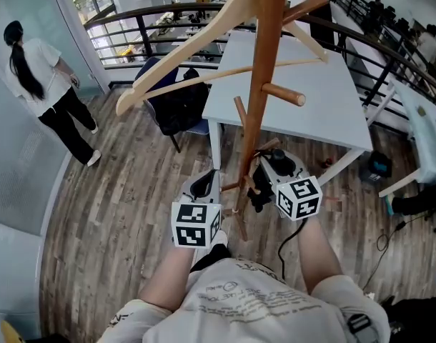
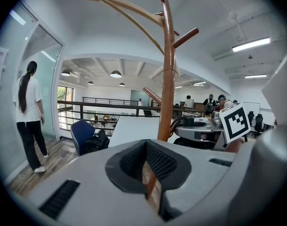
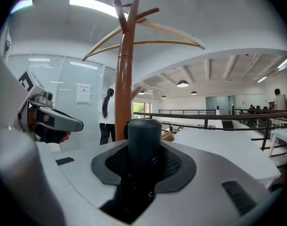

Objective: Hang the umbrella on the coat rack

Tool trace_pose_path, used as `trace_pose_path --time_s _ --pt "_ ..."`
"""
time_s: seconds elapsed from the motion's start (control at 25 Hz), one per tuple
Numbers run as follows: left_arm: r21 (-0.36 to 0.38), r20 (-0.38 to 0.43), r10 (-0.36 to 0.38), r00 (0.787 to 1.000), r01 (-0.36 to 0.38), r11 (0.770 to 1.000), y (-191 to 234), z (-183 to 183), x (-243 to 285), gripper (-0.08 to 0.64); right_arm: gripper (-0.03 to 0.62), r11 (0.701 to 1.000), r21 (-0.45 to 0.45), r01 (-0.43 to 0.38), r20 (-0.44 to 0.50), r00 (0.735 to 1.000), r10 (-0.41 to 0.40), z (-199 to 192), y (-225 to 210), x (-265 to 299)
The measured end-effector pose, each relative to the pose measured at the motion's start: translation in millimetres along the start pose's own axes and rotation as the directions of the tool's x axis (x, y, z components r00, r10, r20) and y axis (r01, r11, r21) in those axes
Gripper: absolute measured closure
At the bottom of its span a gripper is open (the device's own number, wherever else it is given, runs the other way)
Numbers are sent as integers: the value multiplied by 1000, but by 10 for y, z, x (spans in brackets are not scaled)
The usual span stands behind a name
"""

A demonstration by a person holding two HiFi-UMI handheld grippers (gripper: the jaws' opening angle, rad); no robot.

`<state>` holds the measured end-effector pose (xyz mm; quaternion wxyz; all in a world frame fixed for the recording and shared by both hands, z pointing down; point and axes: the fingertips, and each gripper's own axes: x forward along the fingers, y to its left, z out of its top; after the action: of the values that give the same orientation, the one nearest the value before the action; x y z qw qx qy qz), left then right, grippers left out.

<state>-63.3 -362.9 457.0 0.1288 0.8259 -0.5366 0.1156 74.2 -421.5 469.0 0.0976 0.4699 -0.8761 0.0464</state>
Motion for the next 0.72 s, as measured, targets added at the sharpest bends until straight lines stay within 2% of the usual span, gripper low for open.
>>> trace_pose_path --time_s 0.72 --pt "2 -22 52 998 -52 999 246 -79 -79 555 459 999 43 -2 -149 989 8 -680 -111 335"
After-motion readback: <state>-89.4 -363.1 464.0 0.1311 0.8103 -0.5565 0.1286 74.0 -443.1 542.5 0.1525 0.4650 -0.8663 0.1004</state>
